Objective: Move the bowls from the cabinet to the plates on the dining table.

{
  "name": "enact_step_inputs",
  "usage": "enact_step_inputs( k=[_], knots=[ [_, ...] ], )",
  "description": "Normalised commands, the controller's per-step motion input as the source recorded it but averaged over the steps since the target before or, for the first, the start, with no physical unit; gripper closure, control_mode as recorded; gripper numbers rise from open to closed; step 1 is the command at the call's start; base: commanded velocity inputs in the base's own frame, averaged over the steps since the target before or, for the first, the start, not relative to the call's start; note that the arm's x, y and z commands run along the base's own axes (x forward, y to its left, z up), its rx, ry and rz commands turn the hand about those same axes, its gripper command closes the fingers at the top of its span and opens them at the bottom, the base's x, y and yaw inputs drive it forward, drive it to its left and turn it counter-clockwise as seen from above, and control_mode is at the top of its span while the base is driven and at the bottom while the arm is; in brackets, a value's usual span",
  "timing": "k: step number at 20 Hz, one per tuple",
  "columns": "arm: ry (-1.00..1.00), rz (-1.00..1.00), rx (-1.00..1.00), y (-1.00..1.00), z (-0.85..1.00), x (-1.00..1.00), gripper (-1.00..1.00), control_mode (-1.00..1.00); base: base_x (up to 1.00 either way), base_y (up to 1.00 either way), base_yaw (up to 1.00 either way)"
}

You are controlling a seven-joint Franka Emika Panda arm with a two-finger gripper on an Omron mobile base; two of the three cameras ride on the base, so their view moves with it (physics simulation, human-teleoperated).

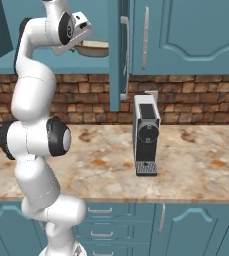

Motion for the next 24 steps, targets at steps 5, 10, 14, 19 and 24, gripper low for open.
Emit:
enact_step_inputs(
  k=[5, 10, 14, 19, 24],
  knots=[
    [-0.2, 0.03, -0.04, 0.31, -0.04, -0.58, 1.0, -1.0, 0.0, 0.0, 0.0],
    [-0.1, 0.03, -0.01, 0.24, 0.04, -0.96, 1.0, -1.0, 0.0, 0.0, 0.0],
    [0.0, 0.0, 0.0, 0.02, 0.06, -1.0, 1.0, -1.0, 0.0, 0.0, 0.0],
    [-0.08, 0.0, 0.0, 0.01, 0.28, -1.0, 1.0, -1.0, 0.0, 0.0, 0.0],
    [-0.07, 0.0, -0.01, 0.16, 0.16, -1.0, 1.0, -1.0, 0.0, 0.0, 0.0]
  ],
)
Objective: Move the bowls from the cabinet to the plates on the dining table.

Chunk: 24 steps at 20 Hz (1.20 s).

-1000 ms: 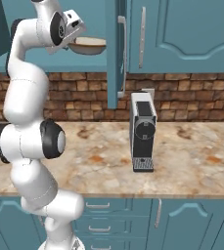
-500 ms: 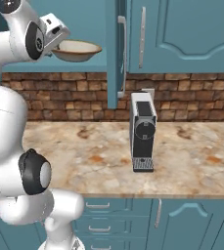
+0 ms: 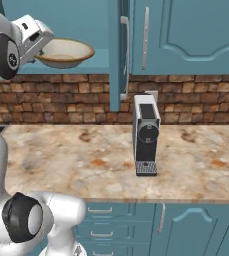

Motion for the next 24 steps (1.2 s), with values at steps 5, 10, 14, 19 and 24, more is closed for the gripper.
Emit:
enact_step_inputs(
  k=[5, 10, 14, 19, 24],
  knots=[
    [0.01, 0.0, 0.0, 0.09, 0.0, -1.0, 1.0, -1.0, 0.0, 0.0, 0.0],
    [0.05, 0.0, -0.02, 0.01, -0.34, -0.78, 1.0, -1.0, 0.0, 0.0, 0.0],
    [0.15, 0.0, -0.09, 0.0, -0.57, -0.45, 1.0, -1.0, 0.0, 0.0, 0.0],
    [0.0, 0.0, -0.06, 0.0, -0.07, -0.52, 1.0, -1.0, 0.0, 0.0, 0.0],
    [0.02, 0.0, -0.03, 0.0, 0.0, -0.35, 1.0, -1.0, 0.0, 0.0, 0.0]
  ],
)
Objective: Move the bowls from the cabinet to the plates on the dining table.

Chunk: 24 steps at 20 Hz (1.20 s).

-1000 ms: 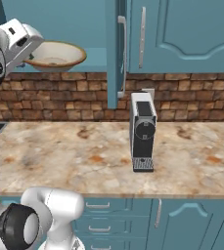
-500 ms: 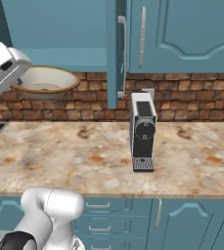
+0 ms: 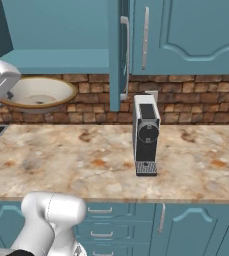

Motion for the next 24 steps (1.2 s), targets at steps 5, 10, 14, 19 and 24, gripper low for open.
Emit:
enact_step_inputs(
  k=[5, 10, 14, 19, 24],
  knots=[
    [0.0, 0.0, 0.0, 0.0, 0.0, 0.0, 1.0, -1.0, 0.0, 0.0, 0.0],
    [0.0, 0.0, 0.0, 0.0, 0.0, 0.0, 1.0, -1.0, 0.0, 0.0, 0.0],
    [0.0, 0.0, 0.0, 0.0, 0.0, 0.0, 1.0, 1.0, -0.14, 0.0, 0.01],
    [0.0, 0.0, 0.0, 0.0, 0.0, 0.0, 1.0, 1.0, -0.84, 0.0, 0.04],
    [0.0, 0.0, 0.0, 0.0, 0.0, 0.0, 1.0, 1.0, -0.95, -0.03, 0.04]
  ],
)
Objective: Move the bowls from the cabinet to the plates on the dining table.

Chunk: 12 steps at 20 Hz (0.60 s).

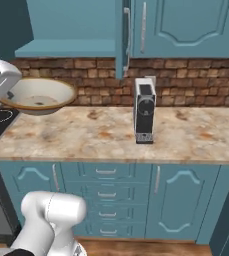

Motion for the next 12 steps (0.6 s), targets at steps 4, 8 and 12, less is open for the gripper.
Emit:
enact_step_inputs(
  k=[4, 8, 12],
  knots=[
    [0.0, 0.0, 0.0, 0.0, 0.0, 0.0, 1.0, 1.0, -0.66, 0.0, 0.24],
    [0.0, 0.0, 0.0, 0.0, 0.0, 0.0, 1.0, 1.0, -0.38, 0.0, 0.57],
    [0.0, 0.0, 0.0, 0.0, 0.0, 0.0, 1.0, 1.0, -0.42, 0.05, 0.63]
  ],
)
